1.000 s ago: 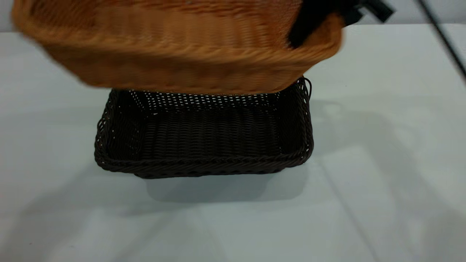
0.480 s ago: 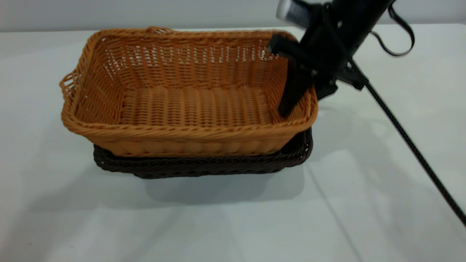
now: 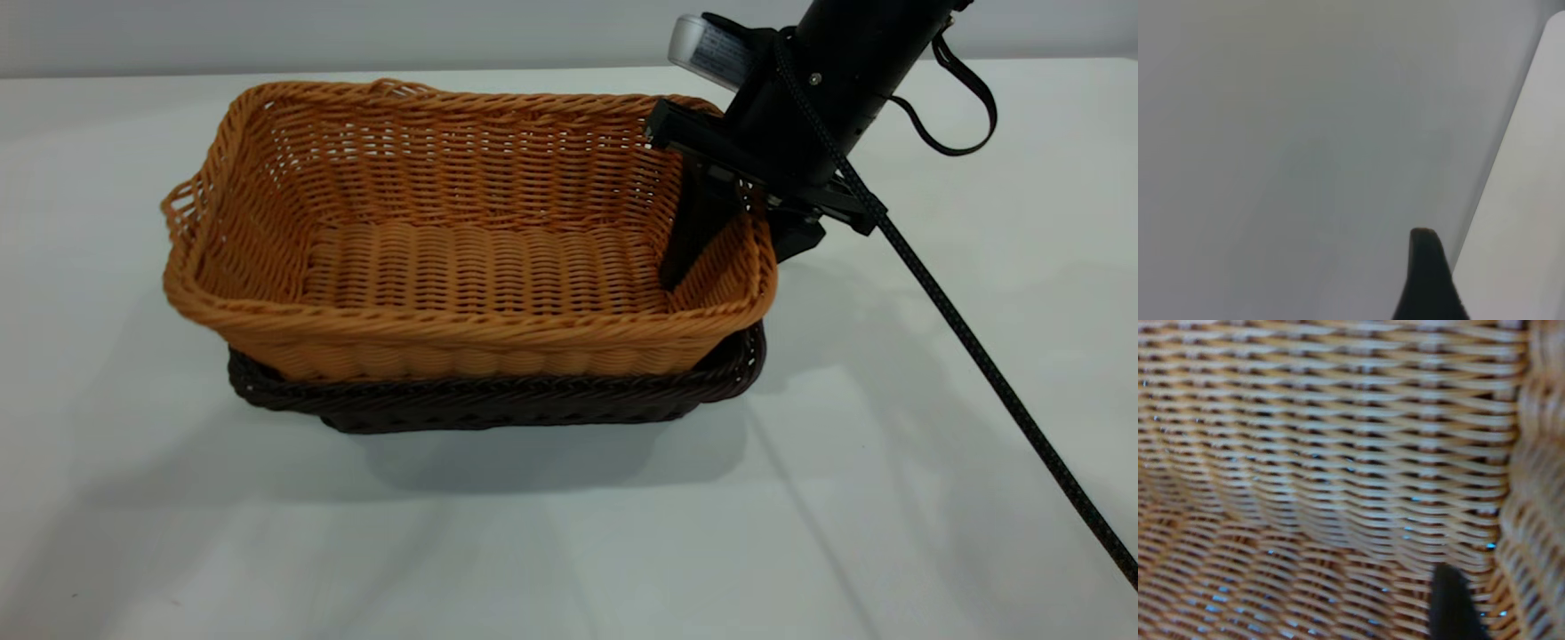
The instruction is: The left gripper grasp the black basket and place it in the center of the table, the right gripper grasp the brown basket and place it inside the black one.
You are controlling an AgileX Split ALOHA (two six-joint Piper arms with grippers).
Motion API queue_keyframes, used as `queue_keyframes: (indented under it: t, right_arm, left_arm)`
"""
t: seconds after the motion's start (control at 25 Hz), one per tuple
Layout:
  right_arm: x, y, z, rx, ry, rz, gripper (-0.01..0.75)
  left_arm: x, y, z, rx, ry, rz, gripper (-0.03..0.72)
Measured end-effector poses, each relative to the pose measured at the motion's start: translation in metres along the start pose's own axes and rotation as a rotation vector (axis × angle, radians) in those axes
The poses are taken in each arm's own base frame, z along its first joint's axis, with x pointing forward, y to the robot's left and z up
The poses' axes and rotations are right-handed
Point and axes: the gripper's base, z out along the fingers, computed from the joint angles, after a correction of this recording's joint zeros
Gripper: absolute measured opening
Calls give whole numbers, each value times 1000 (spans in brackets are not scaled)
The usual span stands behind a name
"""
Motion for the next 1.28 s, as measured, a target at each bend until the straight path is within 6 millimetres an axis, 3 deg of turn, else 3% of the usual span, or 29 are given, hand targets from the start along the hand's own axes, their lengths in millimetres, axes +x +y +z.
queue_keyframes:
  t: [0.12, 0.28, 0.68, 0.96, 1.08, 1.28]
  right_arm:
    - [2, 3, -3, -13, 45, -26, 512]
    - [3, 10, -11, -24, 126, -74, 612]
    - [-23, 28, -48, 87, 81, -149, 571]
    - [-24, 30, -70, 200, 40, -148, 570]
    - [-18, 47, -98, 197, -23, -182, 570]
    - [11, 90, -174, 180, -201, -275, 570]
  left_arm:
    - [-4, 0, -9, 12, -10, 6, 452]
    - [-12, 0, -27, 20, -31, 17, 453]
    - [-36, -2, -87, 14, -105, -11, 453]
    - [-45, -5, -117, 14, -138, -11, 453]
    - [-47, -8, -129, 24, -143, -1, 453]
    - [-52, -15, -160, 41, -155, -124, 453]
